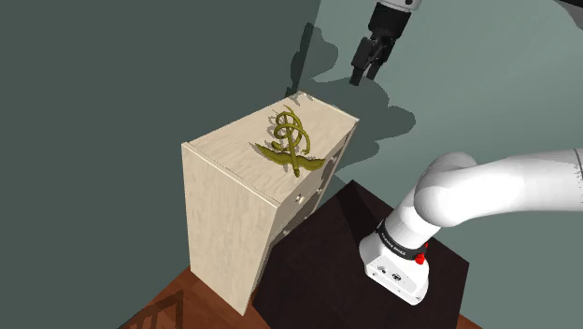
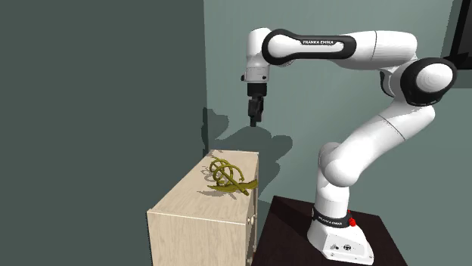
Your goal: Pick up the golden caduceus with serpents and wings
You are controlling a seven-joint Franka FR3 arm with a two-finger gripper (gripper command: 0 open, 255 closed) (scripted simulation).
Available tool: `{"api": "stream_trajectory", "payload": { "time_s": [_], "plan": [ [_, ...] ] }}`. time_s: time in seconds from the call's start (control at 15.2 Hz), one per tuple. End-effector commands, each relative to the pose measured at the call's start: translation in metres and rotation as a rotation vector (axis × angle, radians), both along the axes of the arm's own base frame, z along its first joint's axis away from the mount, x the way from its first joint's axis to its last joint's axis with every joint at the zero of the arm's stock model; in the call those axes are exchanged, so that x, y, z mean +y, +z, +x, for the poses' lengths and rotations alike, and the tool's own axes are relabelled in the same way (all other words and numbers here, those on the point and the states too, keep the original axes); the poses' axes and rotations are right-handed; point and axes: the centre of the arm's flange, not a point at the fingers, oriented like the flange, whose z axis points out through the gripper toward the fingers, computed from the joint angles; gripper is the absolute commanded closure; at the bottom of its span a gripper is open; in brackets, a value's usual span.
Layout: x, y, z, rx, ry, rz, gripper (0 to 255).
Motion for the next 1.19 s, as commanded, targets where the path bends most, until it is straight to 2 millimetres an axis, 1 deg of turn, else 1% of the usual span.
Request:
{"api": "stream_trajectory", "payload": {
  "time_s": [0.0,0.46,0.99,1.12],
  "plan": [
    [0.000,0.000,0.000,0.000,0.000,0.000,0],
    [0.058,-0.061,0.031,0.045,-0.154,0.045,0],
    [0.122,-0.129,0.074,0.096,-0.329,0.097,0],
    [0.122,-0.139,0.074,0.096,-0.329,0.097,0]
  ]
}}
